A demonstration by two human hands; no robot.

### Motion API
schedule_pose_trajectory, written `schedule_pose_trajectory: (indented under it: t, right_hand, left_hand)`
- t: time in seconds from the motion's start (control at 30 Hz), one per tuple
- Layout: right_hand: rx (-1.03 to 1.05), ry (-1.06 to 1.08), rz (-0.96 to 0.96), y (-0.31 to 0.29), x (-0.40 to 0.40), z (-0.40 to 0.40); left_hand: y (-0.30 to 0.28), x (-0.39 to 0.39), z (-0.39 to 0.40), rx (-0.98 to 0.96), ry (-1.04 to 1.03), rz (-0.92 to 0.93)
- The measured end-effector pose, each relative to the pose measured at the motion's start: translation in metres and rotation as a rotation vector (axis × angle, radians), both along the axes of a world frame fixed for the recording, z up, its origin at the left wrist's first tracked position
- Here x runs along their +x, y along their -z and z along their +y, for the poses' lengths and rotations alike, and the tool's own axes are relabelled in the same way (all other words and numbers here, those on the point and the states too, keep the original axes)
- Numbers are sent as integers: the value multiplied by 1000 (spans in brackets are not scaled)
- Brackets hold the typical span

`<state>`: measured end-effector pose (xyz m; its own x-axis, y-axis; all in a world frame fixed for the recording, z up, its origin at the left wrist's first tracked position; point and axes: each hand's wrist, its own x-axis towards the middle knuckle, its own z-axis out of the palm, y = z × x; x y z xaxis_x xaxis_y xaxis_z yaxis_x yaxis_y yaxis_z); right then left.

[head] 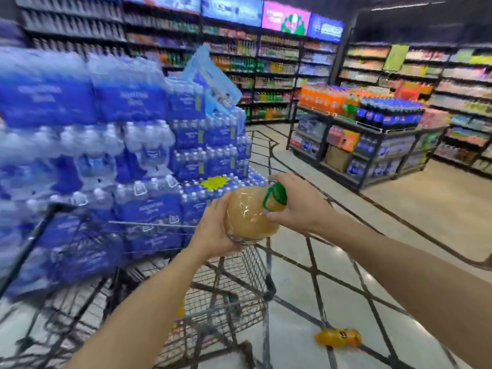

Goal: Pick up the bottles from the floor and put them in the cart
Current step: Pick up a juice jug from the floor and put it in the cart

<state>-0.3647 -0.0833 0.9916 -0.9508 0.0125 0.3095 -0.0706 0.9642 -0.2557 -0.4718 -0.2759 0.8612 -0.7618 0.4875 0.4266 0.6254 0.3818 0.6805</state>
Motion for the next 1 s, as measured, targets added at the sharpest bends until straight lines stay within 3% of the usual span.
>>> schedule_pose_trajectory:
  t: [0.2, 0.4, 0.77, 1.0]
  right_hand:
    - [-41, -147, -68, 38, -78, -107]
    - [-59, -210, -185, 77, -137, -156]
    - [27, -162, -324, 172, -251, -114]
    - [70, -144, -419, 260, -306, -70]
  left_hand:
    - [33, -39, -124, -38, -135, -80]
    - [78, -69, -170, -13, -175, -217]
    - [178, -158, -106, 62, -172, -426]
    - [293, -214, -51, -10, -227, -617]
